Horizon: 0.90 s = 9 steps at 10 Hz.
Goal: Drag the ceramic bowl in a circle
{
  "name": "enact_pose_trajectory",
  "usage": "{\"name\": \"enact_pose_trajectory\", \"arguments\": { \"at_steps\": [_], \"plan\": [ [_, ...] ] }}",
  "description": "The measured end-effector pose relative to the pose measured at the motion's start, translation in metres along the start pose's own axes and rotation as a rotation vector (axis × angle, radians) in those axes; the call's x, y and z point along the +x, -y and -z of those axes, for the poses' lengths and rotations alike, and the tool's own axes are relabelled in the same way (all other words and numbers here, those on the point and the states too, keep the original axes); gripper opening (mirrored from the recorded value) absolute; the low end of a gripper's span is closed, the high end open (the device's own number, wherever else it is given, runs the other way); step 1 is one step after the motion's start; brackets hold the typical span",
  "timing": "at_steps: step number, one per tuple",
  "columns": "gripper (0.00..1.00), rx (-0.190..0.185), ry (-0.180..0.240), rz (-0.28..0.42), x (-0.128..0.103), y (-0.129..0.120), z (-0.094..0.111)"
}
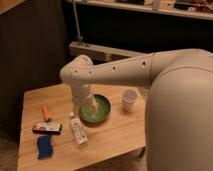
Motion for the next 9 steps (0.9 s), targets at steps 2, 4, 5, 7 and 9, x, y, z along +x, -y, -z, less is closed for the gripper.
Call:
{"name": "enact_pose_trajectory", "arguments": {
  "at_steps": [2,4,5,7,9],
  "plan": [
    [0.65,0.000,0.000,0.000,0.000,0.000,0.000],
    [0.65,0.000,-0.001,0.000,0.000,0.000,-0.001],
    [0.65,0.000,-0.002,0.000,0.000,0.000,-0.001],
    [0.65,0.000,-0.001,-0.002,0.000,0.001,-0.001],
    [0.65,-0.024,0.025,-0.023,-0.005,0.010,-0.003]
  ]
}}
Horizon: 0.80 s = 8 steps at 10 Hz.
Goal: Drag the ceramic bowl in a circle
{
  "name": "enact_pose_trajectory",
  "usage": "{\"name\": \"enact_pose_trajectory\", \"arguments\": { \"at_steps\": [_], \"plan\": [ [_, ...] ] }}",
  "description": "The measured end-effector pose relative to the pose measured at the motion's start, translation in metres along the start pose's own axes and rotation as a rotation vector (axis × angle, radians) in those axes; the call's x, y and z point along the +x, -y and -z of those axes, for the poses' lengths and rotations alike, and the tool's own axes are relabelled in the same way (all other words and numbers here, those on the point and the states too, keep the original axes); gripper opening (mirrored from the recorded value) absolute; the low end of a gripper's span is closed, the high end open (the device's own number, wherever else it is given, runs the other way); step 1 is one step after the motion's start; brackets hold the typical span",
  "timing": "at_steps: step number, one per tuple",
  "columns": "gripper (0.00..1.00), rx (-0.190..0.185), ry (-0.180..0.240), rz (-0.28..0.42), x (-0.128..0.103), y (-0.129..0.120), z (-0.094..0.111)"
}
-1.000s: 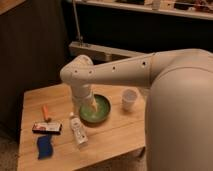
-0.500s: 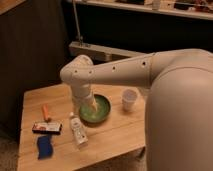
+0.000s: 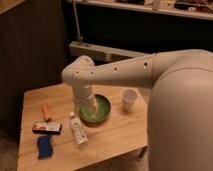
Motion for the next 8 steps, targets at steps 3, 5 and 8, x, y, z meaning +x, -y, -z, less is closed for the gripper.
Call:
{"name": "enact_pose_trajectory", "arguments": {
  "at_steps": [3,5,8],
  "plan": [
    [0.65,-0.066,0.054,-0.067,-0.033,0.044,-0.008],
    [0.65,-0.133,0.083,-0.139,-0.060,0.089,-0.016],
    [0.65,-0.289,0.101,-0.189,-0.092,0.140,-0.040]
  ]
}}
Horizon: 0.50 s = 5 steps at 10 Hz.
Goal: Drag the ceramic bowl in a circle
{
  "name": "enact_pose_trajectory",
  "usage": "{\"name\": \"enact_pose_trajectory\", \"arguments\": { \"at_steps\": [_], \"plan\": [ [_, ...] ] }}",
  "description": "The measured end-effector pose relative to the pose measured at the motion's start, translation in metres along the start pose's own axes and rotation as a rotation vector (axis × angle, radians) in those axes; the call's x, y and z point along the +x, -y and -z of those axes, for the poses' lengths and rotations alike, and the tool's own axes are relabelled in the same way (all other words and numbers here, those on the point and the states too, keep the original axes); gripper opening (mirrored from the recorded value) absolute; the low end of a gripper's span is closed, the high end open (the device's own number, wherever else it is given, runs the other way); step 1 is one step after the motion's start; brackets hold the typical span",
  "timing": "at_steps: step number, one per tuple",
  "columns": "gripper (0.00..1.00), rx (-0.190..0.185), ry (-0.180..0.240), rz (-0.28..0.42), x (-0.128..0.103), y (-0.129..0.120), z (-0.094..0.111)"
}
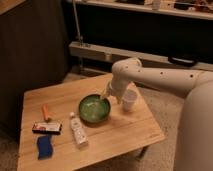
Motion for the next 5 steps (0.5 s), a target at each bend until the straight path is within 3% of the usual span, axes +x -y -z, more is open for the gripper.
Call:
{"name": "enact_pose_trajectory", "arguments": {
  "at_steps": [2,5],
  "plan": [
    [0.65,-0.077,-0.004,0.024,-0.006,0.008,-0.017],
    [0.65,-0.129,0.032,0.101,0.003,-0.003,-0.014]
  ]
}}
